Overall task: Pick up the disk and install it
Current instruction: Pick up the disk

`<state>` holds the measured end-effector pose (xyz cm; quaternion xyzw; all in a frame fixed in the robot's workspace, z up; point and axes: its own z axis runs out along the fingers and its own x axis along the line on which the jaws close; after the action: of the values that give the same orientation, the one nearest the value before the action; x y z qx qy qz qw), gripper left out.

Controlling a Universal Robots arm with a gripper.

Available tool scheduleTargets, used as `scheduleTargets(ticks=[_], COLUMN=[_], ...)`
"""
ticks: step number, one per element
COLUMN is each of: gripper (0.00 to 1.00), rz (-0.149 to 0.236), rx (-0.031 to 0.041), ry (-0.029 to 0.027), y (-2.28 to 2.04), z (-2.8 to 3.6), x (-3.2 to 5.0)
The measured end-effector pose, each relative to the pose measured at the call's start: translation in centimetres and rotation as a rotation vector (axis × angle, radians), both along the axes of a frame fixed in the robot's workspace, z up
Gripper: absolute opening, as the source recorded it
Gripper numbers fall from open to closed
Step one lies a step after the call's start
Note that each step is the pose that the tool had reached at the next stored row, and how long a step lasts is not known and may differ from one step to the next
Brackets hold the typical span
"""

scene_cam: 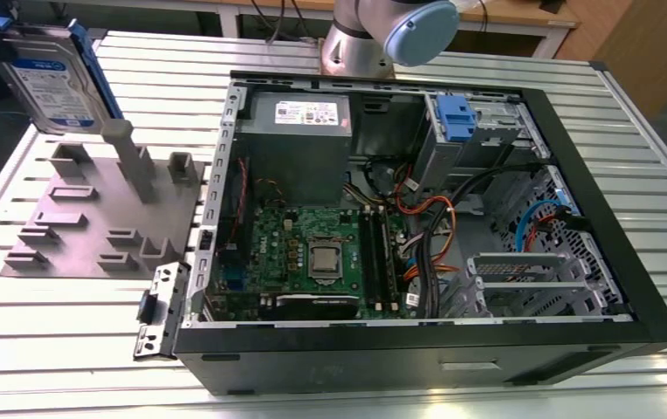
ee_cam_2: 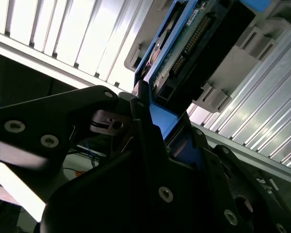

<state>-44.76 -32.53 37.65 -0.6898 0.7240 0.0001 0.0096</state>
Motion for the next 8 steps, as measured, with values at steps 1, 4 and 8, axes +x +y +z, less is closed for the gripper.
scheduleTargets(ticks=[1,4,8], gripper=[0.36,0.36,0.36], rz=[0.0,0.0,0.0], rx=[0.0001,0.0,0.0], ry=[-0.0001,-0.0001,-0.0001], y=[0.0,0.0,0.0], z=[0.02,0.07,0.49], x=[0.0,0.0,0.0])
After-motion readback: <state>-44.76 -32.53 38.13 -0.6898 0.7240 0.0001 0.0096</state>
